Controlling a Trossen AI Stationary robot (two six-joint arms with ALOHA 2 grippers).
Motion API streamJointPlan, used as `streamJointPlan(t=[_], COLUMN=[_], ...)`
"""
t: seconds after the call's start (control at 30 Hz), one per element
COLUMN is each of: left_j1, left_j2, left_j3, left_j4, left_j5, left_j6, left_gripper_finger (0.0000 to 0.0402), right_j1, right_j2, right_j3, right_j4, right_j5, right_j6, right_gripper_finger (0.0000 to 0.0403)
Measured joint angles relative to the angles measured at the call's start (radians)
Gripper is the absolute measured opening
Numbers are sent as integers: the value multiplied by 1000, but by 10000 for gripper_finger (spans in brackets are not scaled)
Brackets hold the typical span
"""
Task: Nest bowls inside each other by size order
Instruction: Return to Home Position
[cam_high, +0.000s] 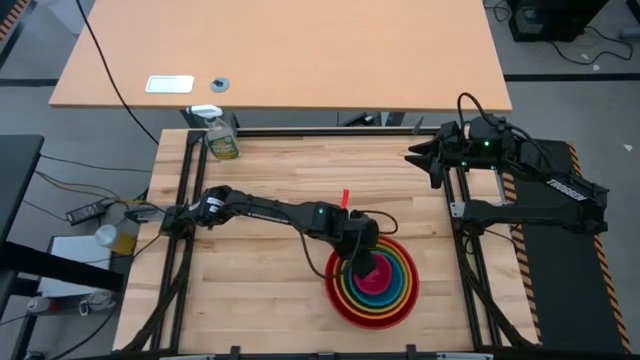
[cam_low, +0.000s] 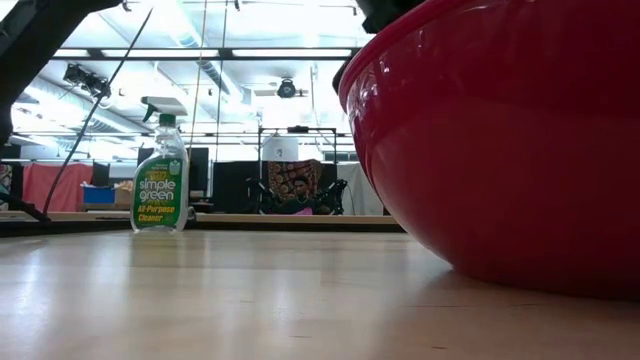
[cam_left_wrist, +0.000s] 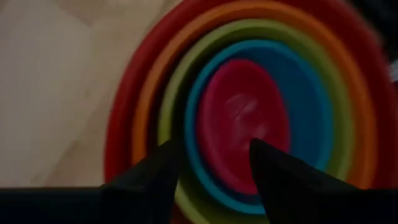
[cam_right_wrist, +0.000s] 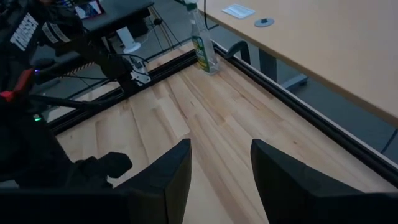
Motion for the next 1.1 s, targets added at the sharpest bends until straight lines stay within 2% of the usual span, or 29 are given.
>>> streamJointPlan(t=[0.13, 0.27, 0.57, 0.77, 0.93, 1.1], left_j1=[-20, -37, -80, -74, -70, -42], left_j2=[15, 27, 38, 13, -45, -101], left_j3=[-4, -3, 0, 54, 63, 61], left_j4=[-57, -48, 50, -8, -14, -88], left_j5=[-83, -150, -195, -217, -258, -324], left_j6=[35, 57, 289, 287, 339, 405], left_gripper_finger=[182, 173, 171, 171, 171, 171], right_j1=[0, 0, 0, 0, 0, 0], right_j2=[0, 2, 14, 7, -53, -189], right_j3=[0, 0, 0, 0, -13, -119], right_j4=[1, 3, 8, 6, 10, 10], right_j5=[0, 2, 2, -1, -8, 21], right_j6=[0, 0, 1, 14, 15, 40], right_gripper_finger=[173, 173, 173, 173, 173, 173])
